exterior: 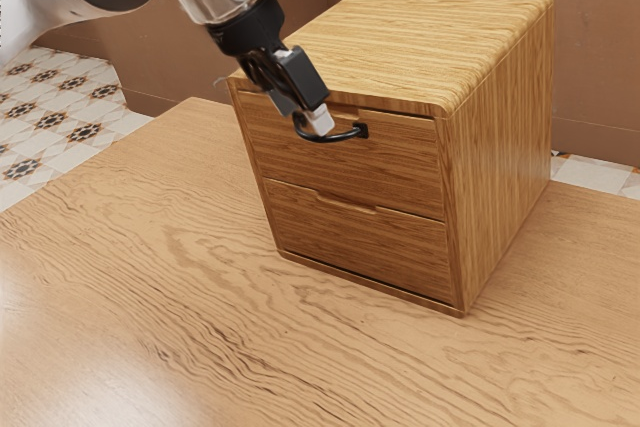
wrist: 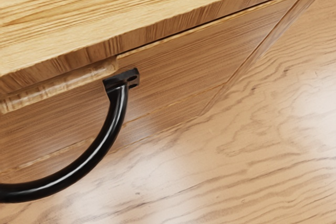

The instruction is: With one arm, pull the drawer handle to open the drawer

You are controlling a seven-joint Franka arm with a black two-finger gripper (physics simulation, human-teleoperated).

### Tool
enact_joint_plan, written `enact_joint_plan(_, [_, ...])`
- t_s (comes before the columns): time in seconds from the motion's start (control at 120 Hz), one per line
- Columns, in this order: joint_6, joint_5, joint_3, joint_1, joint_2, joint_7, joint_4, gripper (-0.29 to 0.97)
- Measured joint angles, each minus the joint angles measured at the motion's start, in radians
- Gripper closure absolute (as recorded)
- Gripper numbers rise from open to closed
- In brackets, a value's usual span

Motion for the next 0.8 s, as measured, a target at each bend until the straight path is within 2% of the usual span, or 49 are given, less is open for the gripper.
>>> enact_joint_plan(0.2, [0.029,0.03,-0.004,0.002,-0.024,-0.02,-0.041,0.02])
enact_joint_plan(0.317, [0.037,0.094,-0.007,-0.02,-0.051,-0.017,-0.078,0.02])
enact_joint_plan(0.417, [0.063,0.129,-0.006,-0.044,-0.112,0.016,-0.164,0.02])
enact_joint_plan(0.567, [0.204,0.206,-0.013,-0.077,-0.155,0.167,-0.275,0.02])
enact_joint_plan(0.8, [0.352,0.233,0.001,-0.053,-0.142,0.502,-0.306,0.03])
